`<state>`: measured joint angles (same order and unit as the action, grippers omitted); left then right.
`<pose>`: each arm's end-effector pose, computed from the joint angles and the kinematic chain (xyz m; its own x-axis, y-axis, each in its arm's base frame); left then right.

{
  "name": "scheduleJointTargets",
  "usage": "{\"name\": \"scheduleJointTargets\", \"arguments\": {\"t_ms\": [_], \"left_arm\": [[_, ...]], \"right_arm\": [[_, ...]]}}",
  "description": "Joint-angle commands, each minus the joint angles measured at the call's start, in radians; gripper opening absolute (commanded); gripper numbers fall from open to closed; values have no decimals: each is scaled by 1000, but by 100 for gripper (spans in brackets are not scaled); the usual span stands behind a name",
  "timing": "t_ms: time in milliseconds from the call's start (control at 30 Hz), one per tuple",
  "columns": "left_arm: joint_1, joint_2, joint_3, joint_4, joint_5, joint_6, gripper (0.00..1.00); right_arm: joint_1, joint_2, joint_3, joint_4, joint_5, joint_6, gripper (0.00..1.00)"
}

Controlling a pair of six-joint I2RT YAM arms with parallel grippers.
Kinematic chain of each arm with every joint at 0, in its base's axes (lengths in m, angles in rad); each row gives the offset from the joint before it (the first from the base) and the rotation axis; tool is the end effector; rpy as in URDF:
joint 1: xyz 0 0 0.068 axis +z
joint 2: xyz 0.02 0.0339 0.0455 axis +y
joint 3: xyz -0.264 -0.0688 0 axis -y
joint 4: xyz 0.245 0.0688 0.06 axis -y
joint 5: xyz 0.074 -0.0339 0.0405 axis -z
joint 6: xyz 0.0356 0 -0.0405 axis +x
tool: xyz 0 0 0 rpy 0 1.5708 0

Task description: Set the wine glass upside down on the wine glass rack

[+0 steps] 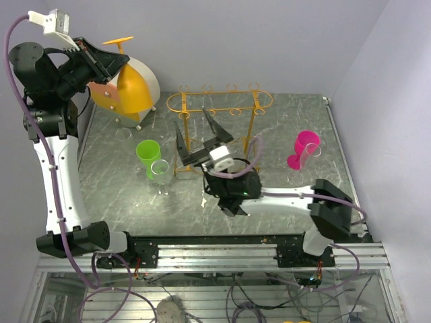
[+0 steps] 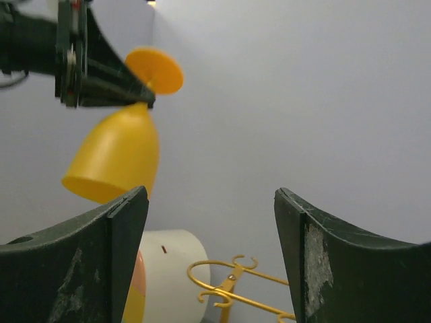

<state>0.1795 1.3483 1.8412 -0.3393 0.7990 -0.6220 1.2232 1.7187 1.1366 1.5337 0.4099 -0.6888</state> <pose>0.2474 0.0190 0.5549 -0.2111 -0.4513 -0.8670 0.5529 0.6764 -0.4867 0.1354 0.3322 0.3769 0.7122 0.2543 -0.6543 -0.4286 0.8957 -0.1184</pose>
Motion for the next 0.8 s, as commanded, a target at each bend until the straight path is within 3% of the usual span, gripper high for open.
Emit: {"name": "scheduleJointTargets", "arguments": {"t_ms": [0,133,333,400,567,767], "left_arm": [[-2,17,63,-86,-175,314,7],[-18,2,-86,153,-239,404,7],[-183,68,-240,329,-358,690,7],[-213,100,-272,445,-331,708,7],[-223,254,-196,502,-351,757,7],[-223,359,-230,658,-263,739,7]], "right_arm": [[40,-183,-98,74,24,-35,75],[59,-343,-180,-50,38,-9,76],[61,-497,-230,-222,57,71,76],[61,-530,-242,-258,64,92,76],[61,-590,-266,-337,92,111,77],[61,-640,-316,-337,149,95,77]]}}
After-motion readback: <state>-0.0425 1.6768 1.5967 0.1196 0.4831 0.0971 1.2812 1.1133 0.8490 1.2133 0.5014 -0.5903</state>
